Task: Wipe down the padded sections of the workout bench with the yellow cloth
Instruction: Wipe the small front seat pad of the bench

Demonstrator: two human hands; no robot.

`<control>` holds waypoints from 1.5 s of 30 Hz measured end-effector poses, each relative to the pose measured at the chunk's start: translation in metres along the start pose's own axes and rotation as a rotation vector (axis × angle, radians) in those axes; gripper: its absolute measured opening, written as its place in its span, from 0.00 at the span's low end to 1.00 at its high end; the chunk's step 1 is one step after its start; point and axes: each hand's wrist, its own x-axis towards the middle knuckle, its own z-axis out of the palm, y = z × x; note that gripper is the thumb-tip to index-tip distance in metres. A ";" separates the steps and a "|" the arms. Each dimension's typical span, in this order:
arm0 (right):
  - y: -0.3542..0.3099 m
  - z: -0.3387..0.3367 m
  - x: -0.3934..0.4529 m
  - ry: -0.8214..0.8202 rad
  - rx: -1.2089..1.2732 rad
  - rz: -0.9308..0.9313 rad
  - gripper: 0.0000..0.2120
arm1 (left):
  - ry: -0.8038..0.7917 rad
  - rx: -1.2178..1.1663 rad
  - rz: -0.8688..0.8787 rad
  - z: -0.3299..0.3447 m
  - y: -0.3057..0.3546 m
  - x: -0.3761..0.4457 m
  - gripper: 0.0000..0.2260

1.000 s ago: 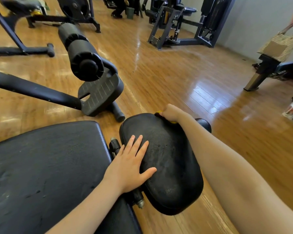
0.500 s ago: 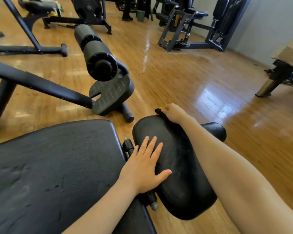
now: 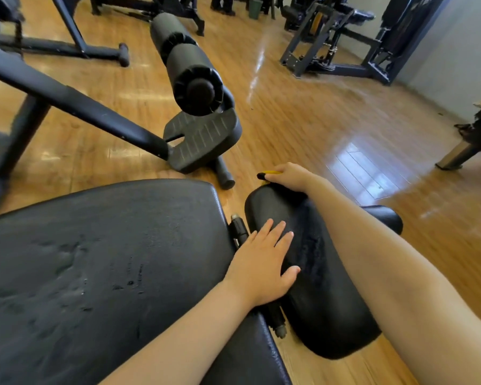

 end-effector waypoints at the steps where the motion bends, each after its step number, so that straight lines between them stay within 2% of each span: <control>1: -0.003 0.000 0.002 -0.015 -0.017 0.019 0.17 | 0.016 -0.028 -0.027 -0.006 -0.003 -0.006 0.28; 5: -0.021 0.011 0.003 -0.012 -0.164 -0.101 0.17 | 0.111 0.041 -0.166 -0.033 -0.044 -0.047 0.29; 8: -0.022 0.013 -0.003 0.007 -0.210 -0.197 0.16 | 0.107 0.167 -0.265 -0.040 -0.063 -0.068 0.39; 14: -0.031 0.023 -0.017 -0.019 -0.037 -0.388 0.12 | 0.077 0.248 -0.264 -0.035 -0.061 -0.063 0.40; 17: -0.028 0.020 -0.012 -0.029 -0.023 -0.262 0.10 | 0.058 0.266 -0.276 -0.035 -0.062 -0.064 0.40; 19: -0.030 0.018 -0.008 -0.011 -0.080 -0.154 0.12 | 0.059 0.267 -0.275 -0.034 -0.061 -0.063 0.39; 20: -0.033 0.020 -0.009 0.002 -0.116 -0.157 0.13 | 0.059 0.269 -0.275 -0.035 -0.061 -0.064 0.39; 24: -0.044 0.042 -0.046 0.055 -0.165 -0.395 0.10 | 0.055 0.267 -0.272 -0.036 -0.060 -0.065 0.39; 26: -0.044 0.050 -0.065 0.036 -0.175 -0.493 0.10 | 0.055 0.273 -0.273 -0.037 -0.060 -0.064 0.34; 30: -0.036 0.035 -0.054 0.061 0.038 -0.382 0.12 | 0.039 0.264 -0.269 -0.038 -0.060 -0.065 0.30; 35: 0.000 0.023 -0.035 0.301 0.056 -0.047 0.16 | 0.046 0.243 -0.270 -0.038 -0.059 -0.064 0.30; 40: 0.023 0.037 -0.068 0.525 0.066 0.006 0.12 | 0.038 0.242 -0.273 -0.038 -0.059 -0.065 0.29; 45: 0.022 0.051 -0.107 0.552 0.055 -0.005 0.09 | 0.036 0.248 -0.287 -0.039 -0.056 -0.064 0.29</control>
